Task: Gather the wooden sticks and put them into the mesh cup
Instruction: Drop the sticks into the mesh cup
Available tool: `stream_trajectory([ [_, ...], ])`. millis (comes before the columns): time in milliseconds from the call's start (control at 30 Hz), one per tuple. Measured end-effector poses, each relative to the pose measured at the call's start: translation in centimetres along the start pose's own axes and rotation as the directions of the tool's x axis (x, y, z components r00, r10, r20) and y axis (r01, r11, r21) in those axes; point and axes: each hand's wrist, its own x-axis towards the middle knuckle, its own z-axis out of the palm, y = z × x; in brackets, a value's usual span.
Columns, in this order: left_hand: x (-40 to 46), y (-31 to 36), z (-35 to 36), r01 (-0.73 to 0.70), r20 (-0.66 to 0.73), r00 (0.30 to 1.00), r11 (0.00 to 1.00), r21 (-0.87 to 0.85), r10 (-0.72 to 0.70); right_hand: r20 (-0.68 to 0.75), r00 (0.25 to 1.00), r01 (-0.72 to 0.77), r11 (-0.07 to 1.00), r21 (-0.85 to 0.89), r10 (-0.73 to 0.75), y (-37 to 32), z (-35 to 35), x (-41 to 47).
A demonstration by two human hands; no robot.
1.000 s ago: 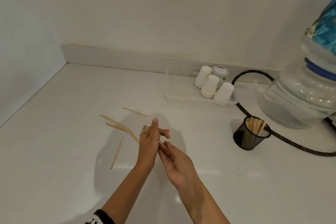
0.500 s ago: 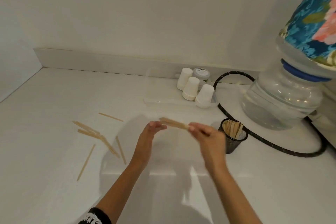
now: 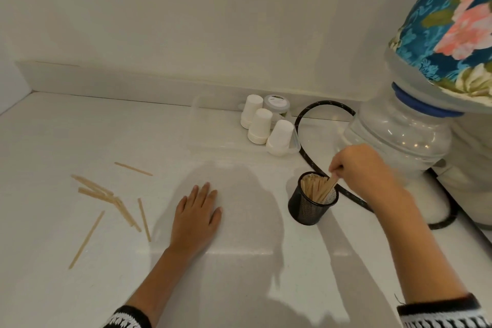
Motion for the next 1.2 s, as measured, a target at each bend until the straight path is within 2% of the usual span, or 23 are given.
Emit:
stream_trajectory([
  [167, 0.0, -0.1, 0.0, 0.0, -0.011, 1.0, 1.0, -0.012, 0.0, 0.162, 0.986, 0.053, 0.996, -0.065, -0.042, -2.1, 4.0, 1.6],
  [267, 0.1, -0.1, 0.0, -0.002, -0.012, 1.0, 1.0, -0.021, 0.002, 0.191, 0.981, 0.044, 0.999, -0.025, -0.038, -2.2, 5.1, 1.8],
  [333, 0.1, -0.2, 0.0, -0.003, -0.015, 1.0, 1.0, -0.026, 0.003, 0.133, 0.99, 0.049, 0.998, 0.047, -0.055, -1.6, 5.0, 1.7],
  [400, 0.1, -0.2, 0.0, -0.004, -0.02, 1.0, 0.999, -0.035, 0.004, 0.011, 0.998, 0.057, 0.994, 0.098, -0.059, -0.9, 4.2, 1.4],
  [500, 0.1, -0.3, -0.1, -0.01, -0.032, 0.999, 0.997, -0.071, 0.008, -0.147, 0.989, 0.004, 0.975, 0.222, 0.029, 0.1, 3.1, 1.1],
  [600, 0.0, -0.4, -0.2, -0.018, -0.026, 1.0, 0.995, -0.102, 0.016, -0.173, 0.979, -0.052, 0.954, 0.296, 0.107, 0.6, 2.6, 0.9],
  [733, -0.2, -0.9, -0.7, -0.047, 0.022, 0.998, 0.984, -0.175, 0.052, -0.275, 0.955, -0.028, 0.952, 0.305, 0.116, -0.2, 2.9, 0.1],
  [900, -1.9, -3.2, -2.3, -0.155, 0.084, 0.978, 0.935, -0.318, 0.191, -0.327, 0.939, 0.051, 0.898, 0.437, 0.106, -5.7, 4.5, -1.4],
  [1033, -4.1, -6.2, -4.8, -0.163, 0.052, 0.977, 0.883, -0.441, 0.206, -0.296, 0.955, 0.184, 0.848, 0.496, -0.034, -13.1, 6.5, -2.2],
  [1133, -5.4, -9.4, -7.1, -0.152, -0.078, 0.988, 0.942, -0.299, 0.134, -0.212, 0.971, 0.214, 0.811, 0.545, -0.113, -19.3, 8.5, -2.3],
  [1200, -6.0, -12.0, -8.6, -0.031, -0.147, 0.989, 0.984, -0.174, 0.005, -0.17, 0.973, 0.227, 0.79, 0.57, -0.156, -23.3, 9.7, -2.5],
])
